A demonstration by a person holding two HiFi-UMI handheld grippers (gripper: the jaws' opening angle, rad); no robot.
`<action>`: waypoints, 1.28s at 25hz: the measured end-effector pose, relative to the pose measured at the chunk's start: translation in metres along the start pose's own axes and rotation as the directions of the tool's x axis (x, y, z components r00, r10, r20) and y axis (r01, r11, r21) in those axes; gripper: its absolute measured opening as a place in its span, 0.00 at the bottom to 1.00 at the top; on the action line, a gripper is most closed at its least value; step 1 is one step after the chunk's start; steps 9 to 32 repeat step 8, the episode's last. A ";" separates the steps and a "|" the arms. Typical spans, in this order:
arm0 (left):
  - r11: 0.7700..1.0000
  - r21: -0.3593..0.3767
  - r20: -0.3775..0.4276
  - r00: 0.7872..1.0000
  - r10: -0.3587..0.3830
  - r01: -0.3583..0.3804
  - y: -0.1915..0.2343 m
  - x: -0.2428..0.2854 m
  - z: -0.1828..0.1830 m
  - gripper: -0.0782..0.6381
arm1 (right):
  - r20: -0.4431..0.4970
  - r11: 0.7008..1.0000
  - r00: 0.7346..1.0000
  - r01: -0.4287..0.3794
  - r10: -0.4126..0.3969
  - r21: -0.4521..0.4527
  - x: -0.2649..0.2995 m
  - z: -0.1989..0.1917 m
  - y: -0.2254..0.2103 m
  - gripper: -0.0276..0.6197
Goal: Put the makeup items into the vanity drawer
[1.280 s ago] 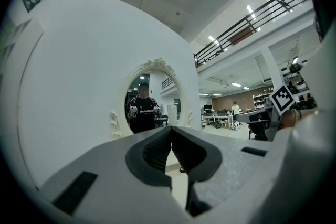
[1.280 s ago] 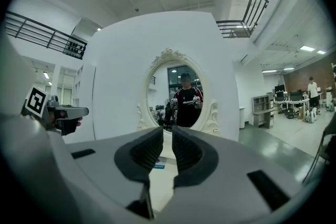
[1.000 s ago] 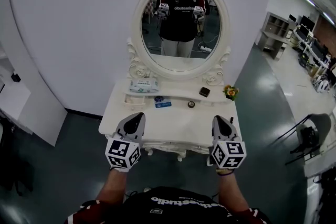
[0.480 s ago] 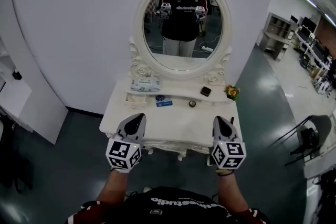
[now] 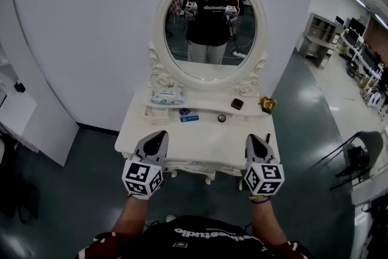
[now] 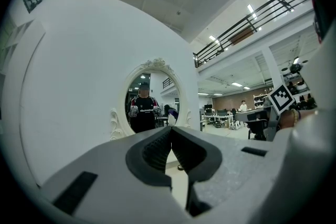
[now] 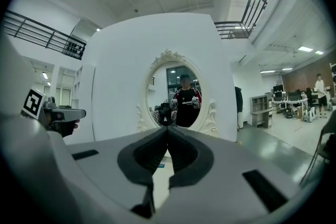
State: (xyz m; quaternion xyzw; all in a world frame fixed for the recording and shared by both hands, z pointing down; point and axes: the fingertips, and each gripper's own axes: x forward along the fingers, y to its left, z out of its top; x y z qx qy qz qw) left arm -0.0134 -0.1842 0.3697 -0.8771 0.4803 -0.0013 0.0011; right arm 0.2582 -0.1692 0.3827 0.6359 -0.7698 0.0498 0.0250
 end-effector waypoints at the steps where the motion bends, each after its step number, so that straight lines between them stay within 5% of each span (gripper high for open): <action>1: 1.000 0.000 -0.001 1.000 0.000 0.000 -0.001 0.000 0.000 0.12 | -0.001 1.000 1.000 -0.001 0.001 0.000 0.000 0.000 0.000 0.05; 32: 1.000 -0.001 -0.003 1.000 -0.002 0.002 -0.005 0.001 -0.003 0.12 | -0.001 1.000 1.000 -0.003 0.003 -0.001 -0.003 -0.001 -0.003 0.05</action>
